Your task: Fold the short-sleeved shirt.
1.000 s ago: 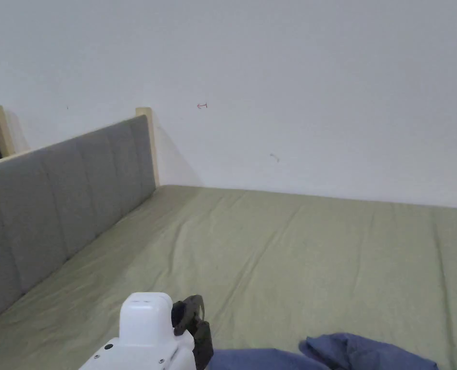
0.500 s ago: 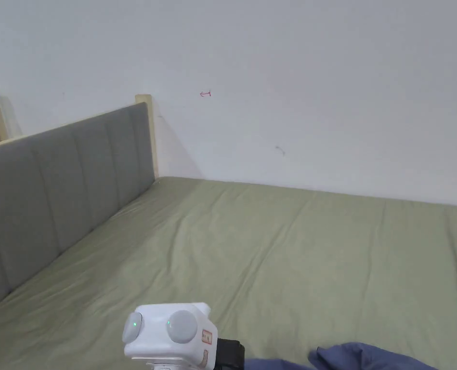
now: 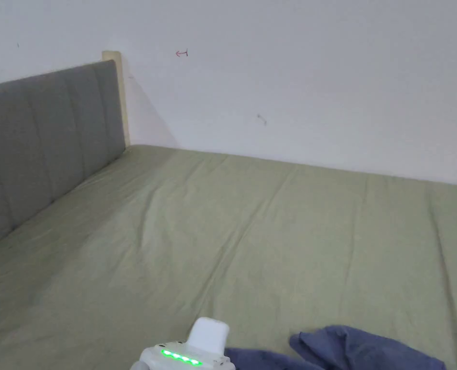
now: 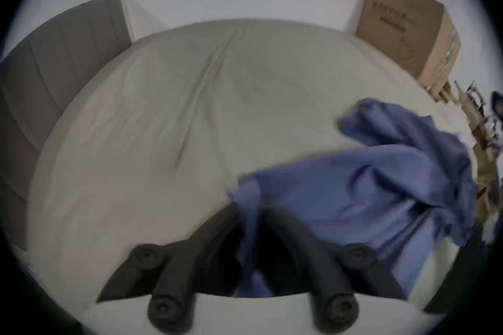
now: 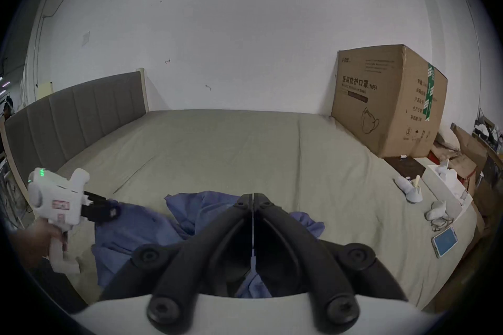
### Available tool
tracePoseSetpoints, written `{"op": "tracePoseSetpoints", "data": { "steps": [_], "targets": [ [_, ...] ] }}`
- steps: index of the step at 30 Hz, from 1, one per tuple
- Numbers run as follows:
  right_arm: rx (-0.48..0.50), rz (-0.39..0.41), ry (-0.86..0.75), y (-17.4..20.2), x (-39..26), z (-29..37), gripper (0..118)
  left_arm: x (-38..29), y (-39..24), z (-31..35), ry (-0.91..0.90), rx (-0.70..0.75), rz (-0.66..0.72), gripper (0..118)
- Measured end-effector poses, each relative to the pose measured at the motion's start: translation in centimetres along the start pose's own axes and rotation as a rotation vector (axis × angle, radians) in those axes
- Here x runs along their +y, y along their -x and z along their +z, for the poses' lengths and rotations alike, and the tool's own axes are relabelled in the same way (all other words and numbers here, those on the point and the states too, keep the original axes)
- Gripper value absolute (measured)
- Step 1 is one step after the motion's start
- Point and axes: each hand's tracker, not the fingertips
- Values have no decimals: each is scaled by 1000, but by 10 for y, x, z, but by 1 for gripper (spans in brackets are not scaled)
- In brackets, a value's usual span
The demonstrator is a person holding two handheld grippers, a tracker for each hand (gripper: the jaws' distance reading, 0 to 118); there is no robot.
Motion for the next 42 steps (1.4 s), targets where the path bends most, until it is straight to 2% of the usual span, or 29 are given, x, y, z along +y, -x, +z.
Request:
{"op": "tracePoseSetpoints", "data": {
  "steps": [2, 4, 7, 8, 10, 11, 12, 14, 17, 21, 22, 23, 25, 26, 27, 28, 30, 32, 34, 36, 38, 39, 42],
  "targets": [
    [16, -3, 5, 1, 3, -4, 0, -3, -1, 17, -109, -96, 85, 3],
    [68, -36, 10, -1, 13, -11, 0, 2, -1, 35, -190, -66, 93, 3],
    [115, -65, 34, -9, 34, -34, 1, 15, 0, 58, -209, -101, 92, 3],
    [129, -67, 69, -13, 43, -48, 9, 18, 2, 68, -221, -106, 90, 3],
    [198, -79, 226, -18, 59, -87, 83, 20, 5, 84, -237, -100, 82, 3],
    [273, -115, 348, -22, 62, -114, 99, 22, 5, 88, -239, -109, 83, 3],
    [312, -131, 477, -21, 63, -141, 100, 21, 7, 94, -240, -119, 87, 3],
    [309, -128, 601, -18, 59, -179, 100, 17, 8, 101, -242, -130, 92, 3],
    [184, -82, 715, -16, 52, -232, 100, 11, 4, 106, -241, -127, 73, 3],
    [58, 211, 868, -3, 28, -277, 99, 4, 2, 107, -223, -112, 38, 3],
    [45, 263, 893, -1, 20, -281, 99, 3, 2, 107, -217, -114, 41, 3],
    [67, 283, 913, 1, 14, -281, 96, 2, 2, 106, -211, -116, 47, 3],
    [143, 266, 823, 3, 16, -268, 73, 0, 3, 106, -205, -115, 54, 3],
    [177, 274, 813, 5, 19, -263, 57, -2, 4, 106, -204, -115, 57, 3],
    [207, 275, 798, 5, 21, -256, 24, -2, 4, 105, -203, -116, 60, 3],
    [215, 289, 781, 4, 24, -250, 7, -3, 5, 105, -201, -117, 65, 3],
    [194, 284, 743, -2, 31, -234, 7, -3, 8, 109, -200, -121, 89, 3],
    [180, 235, 672, -14, 43, -213, 7, -5, 9, 116, -218, -124, 123, 3],
    [147, 163, 592, -32, 57, -190, 7, -6, 11, 129, -250, -130, 151, 3],
    [142, 29, 500, -62, 76, -160, 7, -6, 12, 144, -276, -132, 172, 3],
    [144, -55, 438, -86, 90, -133, 7, -2, 14, 158, -297, -116, 171, 3],
    [131, -76, 412, -100, 98, -117, 7, 3, 16, 166, -308, -104, 166, 3],
    [95, -61, 337, -127, 122, -63, 7, 18, 22, 191, -359, -57, 150, 3]
  ]
}}
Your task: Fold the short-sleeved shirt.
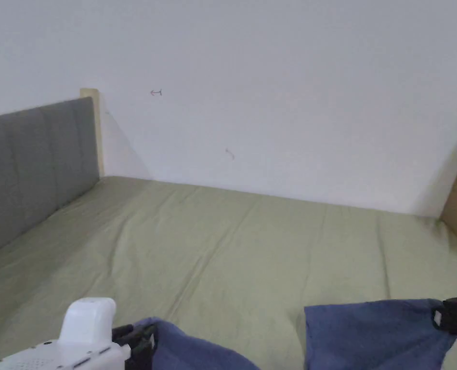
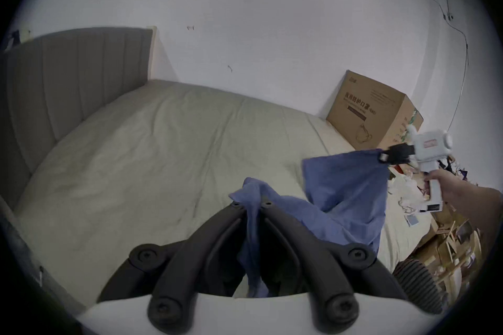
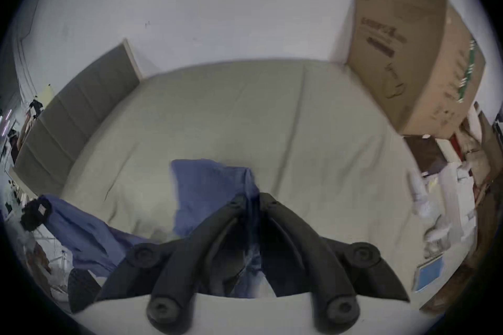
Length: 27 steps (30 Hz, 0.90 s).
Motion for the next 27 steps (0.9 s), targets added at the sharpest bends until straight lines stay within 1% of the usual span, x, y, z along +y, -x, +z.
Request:
{"op": "tracePoseSetpoints", "data": {
  "steps": [3, 6, 7, 8, 11, 13, 16, 19, 22, 27],
  "targets": [
    [-39, 2, -110, -24, 7, 54, 7, 29, 0, 19, -92, 13, -10, 3],
    [-37, -63, -185, -47, 19, 103, 7, 63, -2, 29, -122, -3, -26, 3],
    [-41, -73, -204, -53, 23, 118, 7, 74, -5, 31, -142, -1, -44, 3],
    [-46, -77, -220, -58, 26, 132, 7, 85, -9, 33, -153, 2, -65, 3],
    [-44, -99, -284, -74, 39, 159, 7, 114, -21, 37, -172, -20, -71, 3],
    [-42, -92, -353, -77, 48, 178, 7, 130, -32, 37, -190, -33, -81, 3],
    [-76, -70, -364, -75, 67, 188, 7, 151, -47, 32, -196, -36, -129, 3],
    [-110, -65, -392, -77, 88, 189, 7, 169, -55, 20, -196, -46, -144, 3],
    [-115, -79, -417, -80, 112, 185, 7, 188, -55, 0, -194, -46, -112, 3],
    [-134, -73, -441, -79, 164, 164, 7, 226, -50, -45, -191, -36, -80, 3]
  ]
}}
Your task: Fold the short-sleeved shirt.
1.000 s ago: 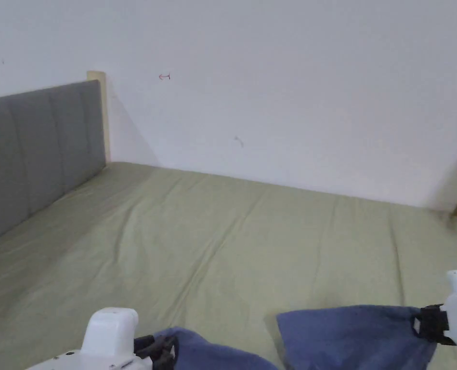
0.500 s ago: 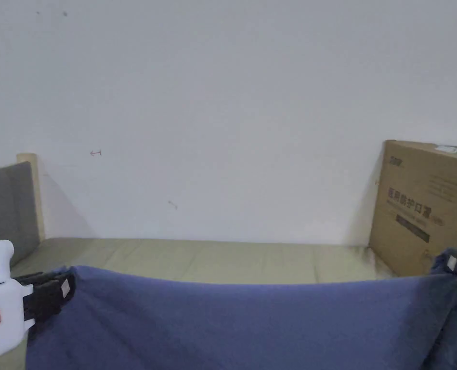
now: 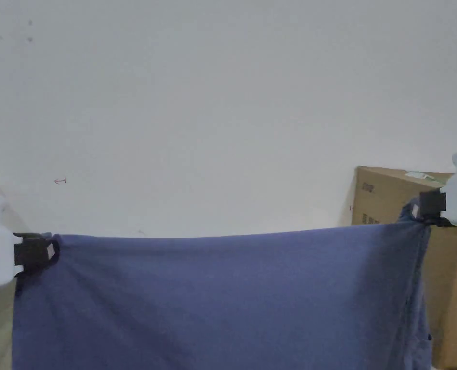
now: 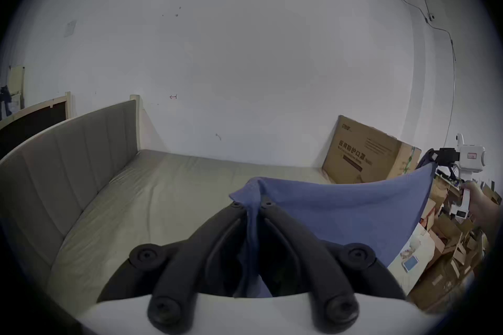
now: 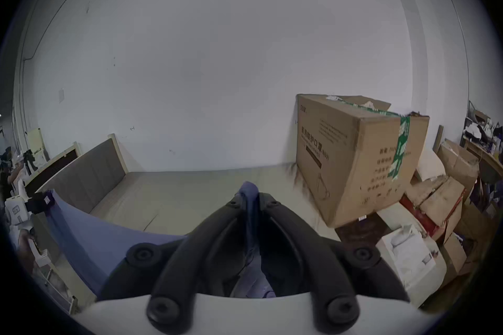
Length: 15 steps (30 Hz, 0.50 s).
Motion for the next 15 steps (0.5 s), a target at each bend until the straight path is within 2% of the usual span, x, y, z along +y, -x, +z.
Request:
{"op": "tracePoseSetpoints", "data": {
  "steps": [8, 15],
  "targets": [
    [-68, 81, -108, 34, 57, -75, 7, 53, 5, -81, -55, 77, -39, 3],
    [-97, 75, -237, 69, 92, -123, 7, 86, 3, -123, -201, 237, -107, 3]
  ]
}}
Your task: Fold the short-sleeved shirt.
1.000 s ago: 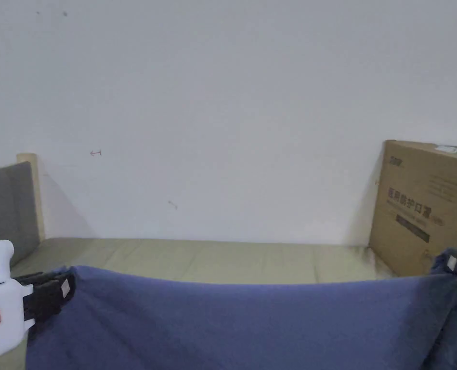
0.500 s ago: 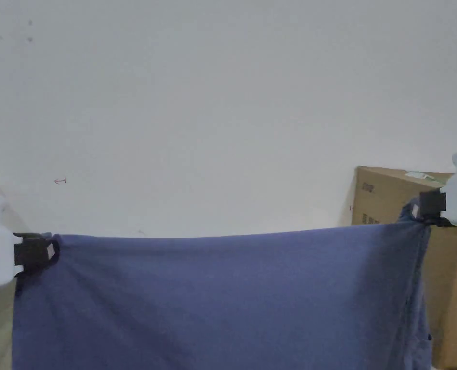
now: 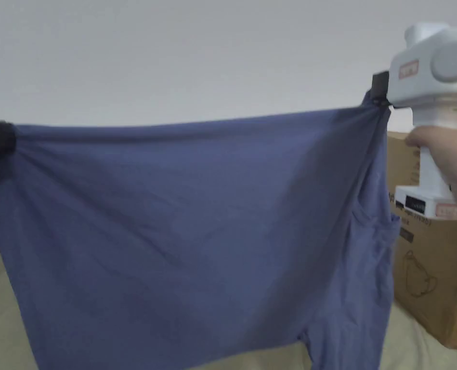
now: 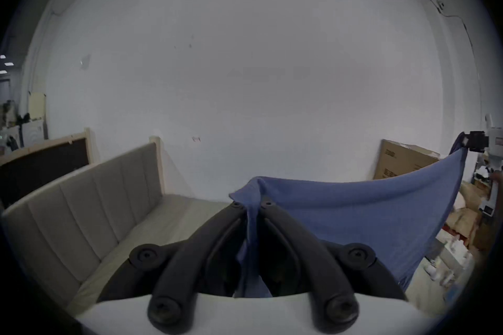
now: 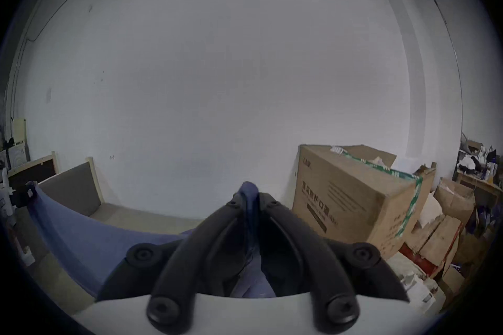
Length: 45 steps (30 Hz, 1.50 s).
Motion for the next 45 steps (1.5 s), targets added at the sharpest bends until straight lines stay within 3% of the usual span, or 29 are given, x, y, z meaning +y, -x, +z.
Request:
{"op": "tracePoseSetpoints", "data": {
  "steps": [3, 8, 12, 18, 21, 24, 27, 34, 38, 40, 41, 42, 43, 44, 45],
  "targets": [
    [-41, -29, -52, 8, -3, -12, 7, 7, -2, -3, -84, 32, -10, 3],
    [-12, -89, 16, 12, -58, -33, 7, -19, -4, -13, -7, 60, -46, 3],
    [-36, -83, 242, 11, -175, -40, 7, -99, -1, -15, 208, 7, -14, 3],
    [-30, -213, 813, -17, -389, -4, 7, -284, 8, 8, 788, -75, -73, 3],
    [-15, -175, 995, -45, -451, 40, 7, -346, 18, 59, 930, -147, -158, 3],
    [96, -162, 1070, -72, -467, 98, 7, -375, 40, 106, 1033, -216, -141, 3],
    [119, -49, 1076, -88, -451, 147, 7, -371, 51, 155, 1078, -268, -175, 3],
    [214, 214, 1143, -78, -430, 231, 8, -339, 52, 211, 1181, -307, -156, 3],
    [208, 182, 1169, -73, -437, 248, 10, -334, 45, 223, 1196, -319, -194, 4],
    [191, 151, 1136, -75, -432, 252, 21, -326, 38, 231, 1168, -313, -213, 15],
    [180, 143, 1120, -75, -429, 255, 41, -322, 38, 234, 1157, -313, -206, 30],
    [173, 129, 1108, -76, -425, 257, 78, -316, 38, 236, 1143, -313, -190, 60],
    [170, 124, 1104, -76, -422, 260, 96, -313, 37, 240, 1128, -326, -141, 93],
    [173, 113, 1090, -77, -418, 263, 102, -311, 36, 243, 1118, -327, -125, 109],
    [193, 95, 1060, -76, -412, 266, 102, -308, 34, 247, 1116, -329, -131, 110]
  ]
}}
